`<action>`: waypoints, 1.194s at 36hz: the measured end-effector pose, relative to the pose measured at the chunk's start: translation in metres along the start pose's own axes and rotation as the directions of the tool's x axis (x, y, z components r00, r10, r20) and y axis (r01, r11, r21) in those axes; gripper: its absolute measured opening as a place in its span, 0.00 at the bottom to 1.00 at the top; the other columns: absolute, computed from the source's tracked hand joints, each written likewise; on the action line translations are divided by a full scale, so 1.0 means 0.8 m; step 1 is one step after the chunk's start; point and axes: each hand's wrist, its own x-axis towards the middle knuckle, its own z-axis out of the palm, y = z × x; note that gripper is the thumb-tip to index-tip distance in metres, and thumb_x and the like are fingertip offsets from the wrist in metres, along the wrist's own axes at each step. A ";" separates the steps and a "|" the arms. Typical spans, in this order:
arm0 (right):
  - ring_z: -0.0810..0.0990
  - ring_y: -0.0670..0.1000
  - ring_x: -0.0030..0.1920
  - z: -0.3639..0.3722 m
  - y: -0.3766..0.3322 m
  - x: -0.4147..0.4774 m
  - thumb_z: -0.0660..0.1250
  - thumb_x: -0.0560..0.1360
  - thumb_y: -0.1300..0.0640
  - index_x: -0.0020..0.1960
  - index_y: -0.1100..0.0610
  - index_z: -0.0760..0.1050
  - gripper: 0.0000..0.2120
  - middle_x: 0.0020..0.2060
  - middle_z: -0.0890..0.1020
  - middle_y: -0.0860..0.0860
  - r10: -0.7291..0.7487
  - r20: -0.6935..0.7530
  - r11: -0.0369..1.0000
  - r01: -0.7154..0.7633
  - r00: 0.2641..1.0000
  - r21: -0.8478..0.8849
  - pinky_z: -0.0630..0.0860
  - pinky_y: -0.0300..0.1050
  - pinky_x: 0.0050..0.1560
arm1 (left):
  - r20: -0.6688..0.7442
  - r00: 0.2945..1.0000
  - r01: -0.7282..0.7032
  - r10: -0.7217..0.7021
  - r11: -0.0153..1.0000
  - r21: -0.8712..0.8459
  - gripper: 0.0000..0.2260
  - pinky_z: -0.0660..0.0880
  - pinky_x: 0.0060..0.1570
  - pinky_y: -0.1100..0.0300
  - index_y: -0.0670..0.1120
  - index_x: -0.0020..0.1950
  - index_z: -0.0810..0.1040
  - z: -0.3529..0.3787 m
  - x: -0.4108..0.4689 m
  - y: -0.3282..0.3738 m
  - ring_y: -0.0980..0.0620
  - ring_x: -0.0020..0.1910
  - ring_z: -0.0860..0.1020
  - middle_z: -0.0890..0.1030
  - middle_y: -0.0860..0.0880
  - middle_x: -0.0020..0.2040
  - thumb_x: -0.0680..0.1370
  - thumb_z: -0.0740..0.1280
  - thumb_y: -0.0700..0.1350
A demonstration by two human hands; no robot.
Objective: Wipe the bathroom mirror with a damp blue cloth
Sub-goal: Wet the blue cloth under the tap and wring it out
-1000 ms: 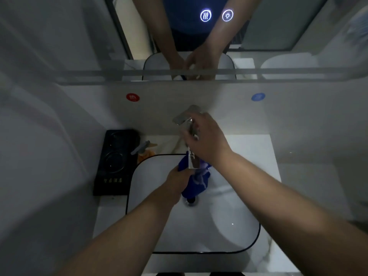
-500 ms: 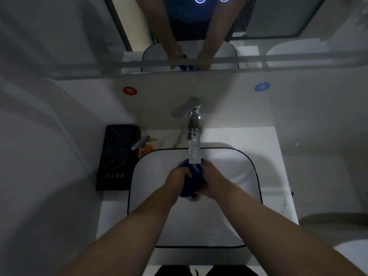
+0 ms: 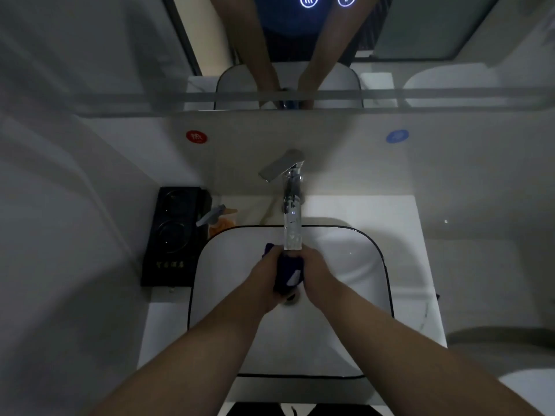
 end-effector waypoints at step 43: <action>0.84 0.60 0.59 -0.073 -0.025 0.031 0.87 0.52 0.44 0.55 0.61 0.89 0.35 0.55 0.86 0.60 0.436 0.327 0.890 -0.457 0.839 -0.015 0.78 0.53 0.66 | -0.029 0.923 -0.326 0.382 0.823 0.466 0.08 0.84 0.41 0.58 0.56 0.44 0.87 0.019 0.030 -0.001 0.50 0.44 0.88 0.89 0.51 0.44 0.67 0.80 0.51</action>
